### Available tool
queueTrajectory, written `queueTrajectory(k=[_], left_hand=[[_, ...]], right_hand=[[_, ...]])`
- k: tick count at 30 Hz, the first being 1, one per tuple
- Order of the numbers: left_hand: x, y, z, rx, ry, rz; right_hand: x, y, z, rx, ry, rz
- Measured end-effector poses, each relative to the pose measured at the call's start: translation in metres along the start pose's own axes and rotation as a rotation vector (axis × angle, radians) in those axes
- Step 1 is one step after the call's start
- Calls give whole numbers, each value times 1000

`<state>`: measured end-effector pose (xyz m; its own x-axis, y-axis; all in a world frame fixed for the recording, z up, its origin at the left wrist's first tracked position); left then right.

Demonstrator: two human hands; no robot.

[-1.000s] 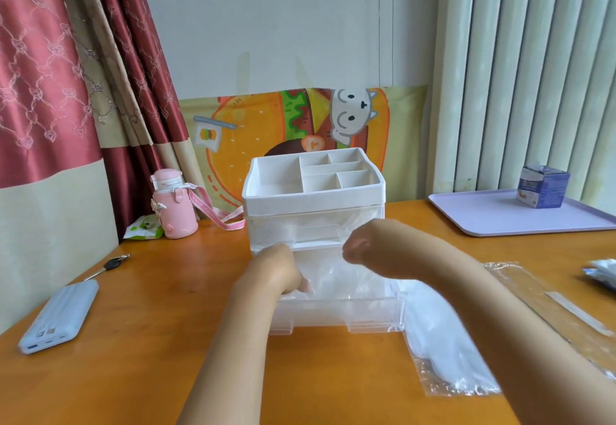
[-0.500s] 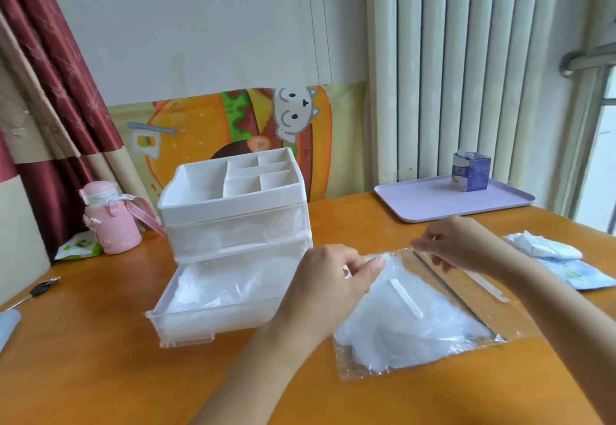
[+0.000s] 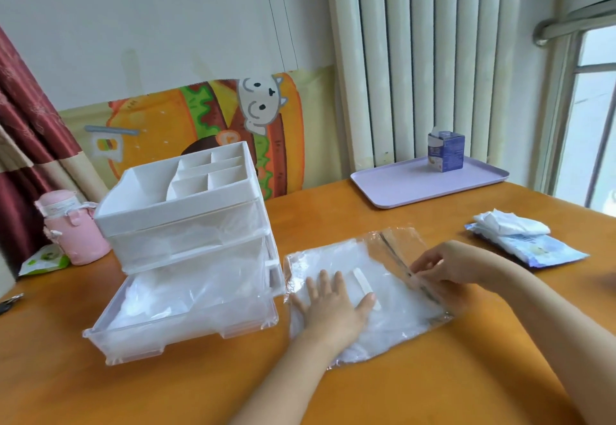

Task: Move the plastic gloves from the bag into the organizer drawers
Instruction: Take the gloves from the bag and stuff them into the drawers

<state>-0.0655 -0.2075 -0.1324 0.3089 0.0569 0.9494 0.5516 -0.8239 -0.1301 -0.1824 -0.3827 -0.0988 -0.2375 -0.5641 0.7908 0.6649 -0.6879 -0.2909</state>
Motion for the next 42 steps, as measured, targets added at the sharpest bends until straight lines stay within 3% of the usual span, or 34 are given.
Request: queueTrajectory(k=[5, 14, 21, 25, 27, 29, 31, 34, 38, 42], left_hand=[[-6, 4, 4, -2, 10, -28], [1, 2, 13, -3, -4, -83], [0, 0, 16, -4, 12, -76], [-2, -1, 18, 17, 28, -72], [0, -1, 17, 14, 23, -88], [10, -1, 11, -37, -158, -163], [25, -2, -1, -152, -598, -218], [45, -9, -19, -339, -1186, -192], [54, -14, -34, -496, -1392, -55], [52, -18, -44, -495, -1667, 117]], right_hand=[[-20, 2, 21, 111, -13, 24], [-15, -2, 20, 53, 53, -196], [10, 0, -15, -58, 734, -201], [27, -10, -11, 12, 1043, -174], [38, -19, 1, 125, 1253, -63], [46, -34, 20, 274, 1476, 159], [49, -54, 38, 340, 1580, 346], [42, -77, 57, 413, 1498, 466], [28, -86, 70, 425, 1410, 579], [21, -88, 76, 439, 1422, 665]])
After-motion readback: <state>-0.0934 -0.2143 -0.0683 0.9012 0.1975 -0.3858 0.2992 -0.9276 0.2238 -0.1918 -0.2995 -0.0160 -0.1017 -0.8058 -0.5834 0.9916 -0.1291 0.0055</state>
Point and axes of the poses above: each hand's wrist, its own y-axis towards the middle knuckle, its own x-axis out of the back of the hand, z = x × y, the point moved 7 cm from there along y, towards the middle knuckle, and after that the axes turned 11 degrees about -x, right-handed, at the moved point
